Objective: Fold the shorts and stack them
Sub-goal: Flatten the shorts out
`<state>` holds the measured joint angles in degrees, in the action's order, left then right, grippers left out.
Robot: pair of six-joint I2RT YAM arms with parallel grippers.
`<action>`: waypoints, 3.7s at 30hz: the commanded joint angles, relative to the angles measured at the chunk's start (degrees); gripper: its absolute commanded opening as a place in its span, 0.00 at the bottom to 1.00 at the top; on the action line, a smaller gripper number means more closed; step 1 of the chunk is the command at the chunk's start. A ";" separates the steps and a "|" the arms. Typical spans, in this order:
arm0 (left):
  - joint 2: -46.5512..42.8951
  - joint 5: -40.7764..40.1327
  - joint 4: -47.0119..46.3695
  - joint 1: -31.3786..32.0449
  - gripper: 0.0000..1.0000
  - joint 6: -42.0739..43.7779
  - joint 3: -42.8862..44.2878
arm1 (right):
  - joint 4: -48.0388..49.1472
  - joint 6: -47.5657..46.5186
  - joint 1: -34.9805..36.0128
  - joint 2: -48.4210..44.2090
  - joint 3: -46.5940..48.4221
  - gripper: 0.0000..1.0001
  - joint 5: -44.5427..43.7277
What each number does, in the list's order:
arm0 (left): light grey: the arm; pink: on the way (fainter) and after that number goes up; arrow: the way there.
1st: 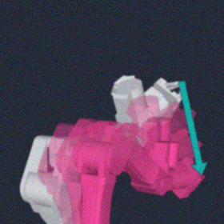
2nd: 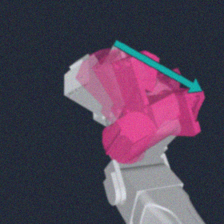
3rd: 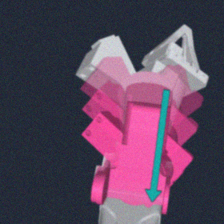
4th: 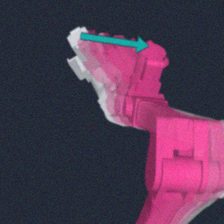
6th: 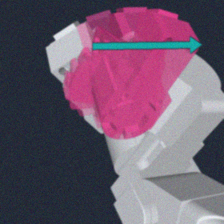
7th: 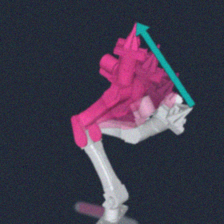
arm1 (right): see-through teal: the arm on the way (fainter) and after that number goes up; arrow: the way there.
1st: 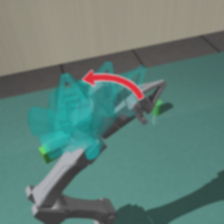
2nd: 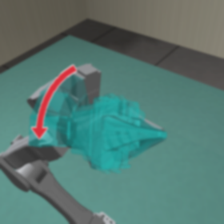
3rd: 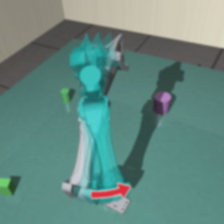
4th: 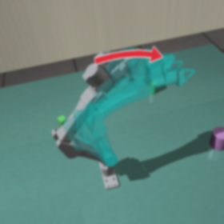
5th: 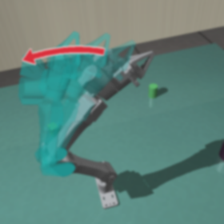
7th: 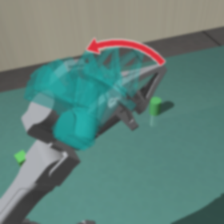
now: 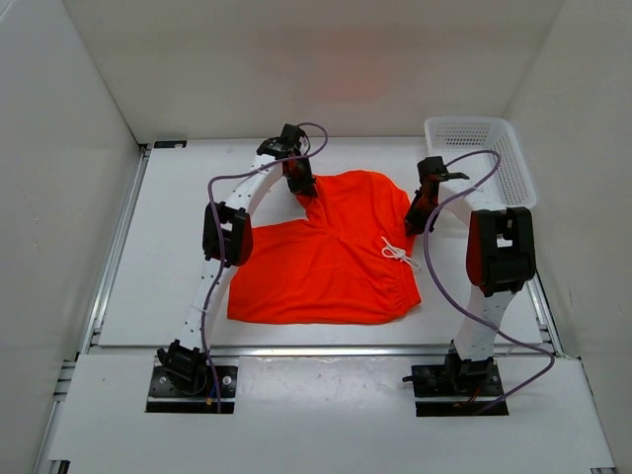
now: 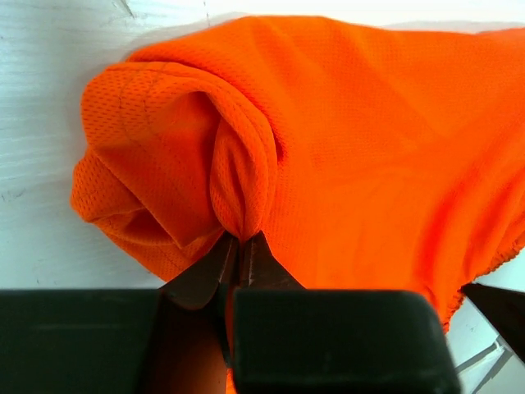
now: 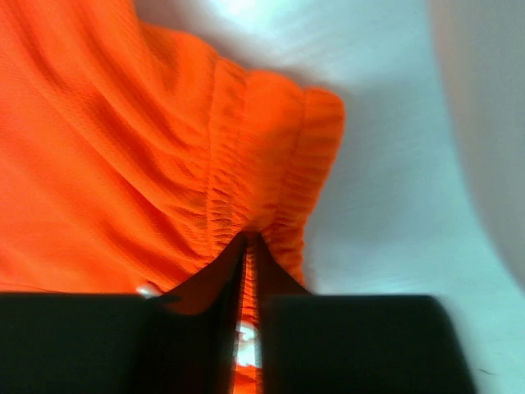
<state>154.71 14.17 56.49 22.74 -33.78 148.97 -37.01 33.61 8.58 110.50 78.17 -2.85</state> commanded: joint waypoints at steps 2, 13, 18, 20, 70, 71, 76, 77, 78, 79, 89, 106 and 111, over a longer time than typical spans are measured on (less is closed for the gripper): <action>-9.58 0.77 -1.38 -1.73 0.10 0.91 -2.27 | 0.28 -0.38 0.55 2.71 4.52 0.01 5.23; -40.00 -6.44 -4.54 -1.65 0.10 1.18 -51.76 | -0.34 -0.39 8.55 -1.32 -0.64 0.01 -1.89; -48.35 -4.78 -6.30 1.69 0.81 -0.59 -66.25 | 0.36 -0.38 9.18 -5.90 -8.81 0.01 -4.09; -49.06 -2.23 -6.30 1.69 1.00 0.28 -67.05 | 0.36 -0.91 9.70 -6.96 -10.31 0.01 -4.70; -41.18 -1.77 -3.75 -12.63 0.11 11.28 -28.48 | -2.98 -3.73 10.23 -7.67 8.47 0.00 -12.62; -40.03 -2.91 -4.45 -12.63 0.11 11.28 -26.21 | -3.50 -3.72 10.23 -6.10 9.18 0.00 -12.62; -36.95 -11.51 -4.46 -13.16 1.00 8.48 -33.28 | -4.20 -3.72 10.23 -1.78 11.13 0.00 -12.00; -36.16 -10.75 -4.46 -13.68 1.00 8.47 -35.13 | -4.21 -3.72 10.23 -1.08 11.13 0.00 -12.00; -35.45 -8.83 -4.46 -15.43 1.00 7.86 -38.28 | -4.21 -3.72 10.23 -1.07 11.13 0.00 -12.00; -34.92 -6.38 -4.46 -16.14 1.00 7.16 -39.36 | -4.21 -3.72 10.23 -1.07 10.60 0.00 -12.00; -25.45 -6.35 -1.05 -15.54 0.73 9.79 -21.73 | -4.21 -4.78 10.76 -0.46 10.60 0.00 -12.00; -11.46 -5.04 2.31 -14.92 0.22 7.50 -17.48 | -6.32 -5.30 10.76 1.30 13.59 0.00 -13.14; -14.69 -6.35 3.80 -16.49 0.10 7.50 -16.77 | -6.84 -5.30 10.76 1.30 14.73 0.00 -13.75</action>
<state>144.07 8.34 60.01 7.53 -26.41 131.24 -42.74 29.32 19.16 111.44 90.30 -14.70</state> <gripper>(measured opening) 0.137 0.202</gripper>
